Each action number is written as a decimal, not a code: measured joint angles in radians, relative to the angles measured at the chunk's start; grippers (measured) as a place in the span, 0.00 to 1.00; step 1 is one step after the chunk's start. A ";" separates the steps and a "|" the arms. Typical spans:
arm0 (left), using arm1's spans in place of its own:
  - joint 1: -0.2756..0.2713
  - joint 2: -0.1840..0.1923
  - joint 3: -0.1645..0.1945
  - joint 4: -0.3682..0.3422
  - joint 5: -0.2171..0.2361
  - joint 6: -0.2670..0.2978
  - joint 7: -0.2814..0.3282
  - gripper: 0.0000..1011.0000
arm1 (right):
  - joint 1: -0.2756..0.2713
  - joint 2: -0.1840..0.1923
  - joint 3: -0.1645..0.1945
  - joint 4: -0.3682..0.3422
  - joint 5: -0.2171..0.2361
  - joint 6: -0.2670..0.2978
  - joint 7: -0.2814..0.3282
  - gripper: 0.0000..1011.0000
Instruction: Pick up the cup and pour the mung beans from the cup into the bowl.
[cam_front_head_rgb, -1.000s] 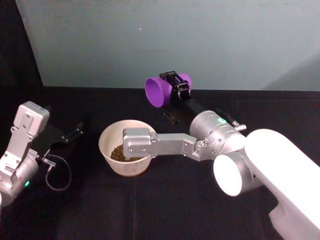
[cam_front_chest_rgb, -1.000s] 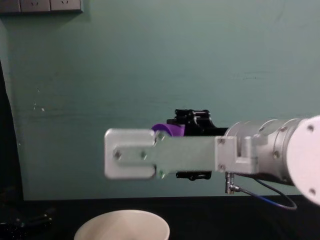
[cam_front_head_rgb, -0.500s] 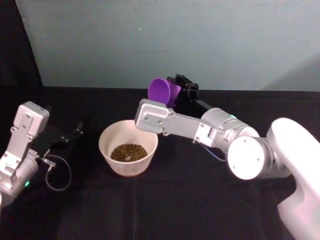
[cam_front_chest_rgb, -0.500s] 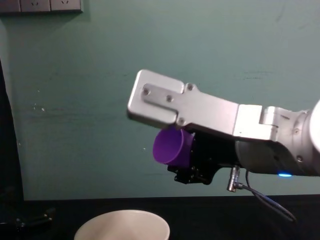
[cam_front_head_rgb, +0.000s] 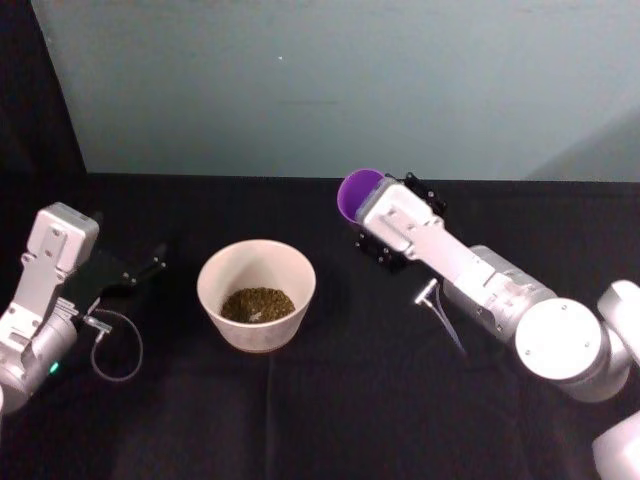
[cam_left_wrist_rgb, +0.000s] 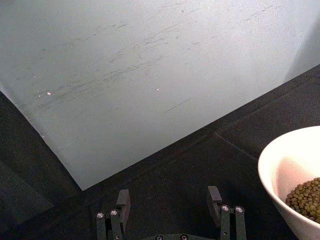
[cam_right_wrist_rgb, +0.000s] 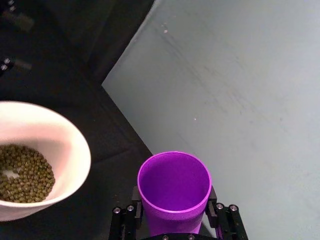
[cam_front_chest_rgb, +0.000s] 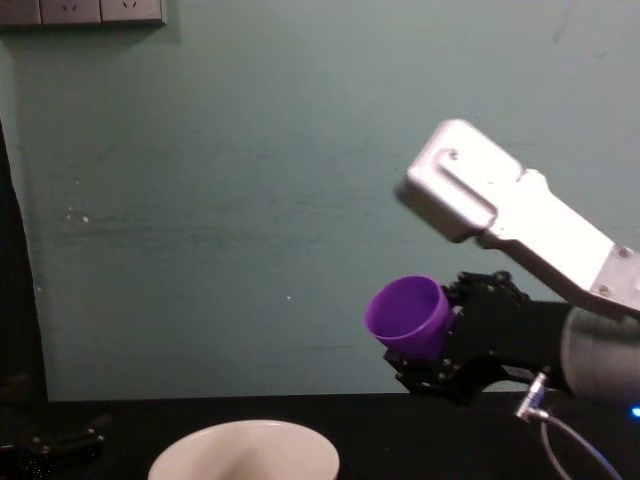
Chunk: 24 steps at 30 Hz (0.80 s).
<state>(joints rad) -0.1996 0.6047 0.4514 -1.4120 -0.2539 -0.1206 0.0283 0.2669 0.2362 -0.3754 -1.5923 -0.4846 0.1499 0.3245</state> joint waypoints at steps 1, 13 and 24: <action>0.000 0.000 0.000 0.000 0.000 0.000 0.000 1.00 | -0.006 -0.003 0.009 0.004 0.017 -0.006 -0.004 0.72; 0.000 0.000 0.000 0.000 0.000 0.000 0.000 1.00 | -0.031 -0.043 0.096 0.096 0.277 -0.073 0.045 0.72; 0.000 0.000 0.000 0.000 0.000 0.000 0.000 1.00 | -0.017 -0.064 0.142 0.187 0.464 -0.089 0.117 0.72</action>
<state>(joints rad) -0.1995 0.6047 0.4514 -1.4120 -0.2539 -0.1206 0.0283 0.2504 0.1726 -0.2332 -1.4057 -0.0202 0.0610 0.4416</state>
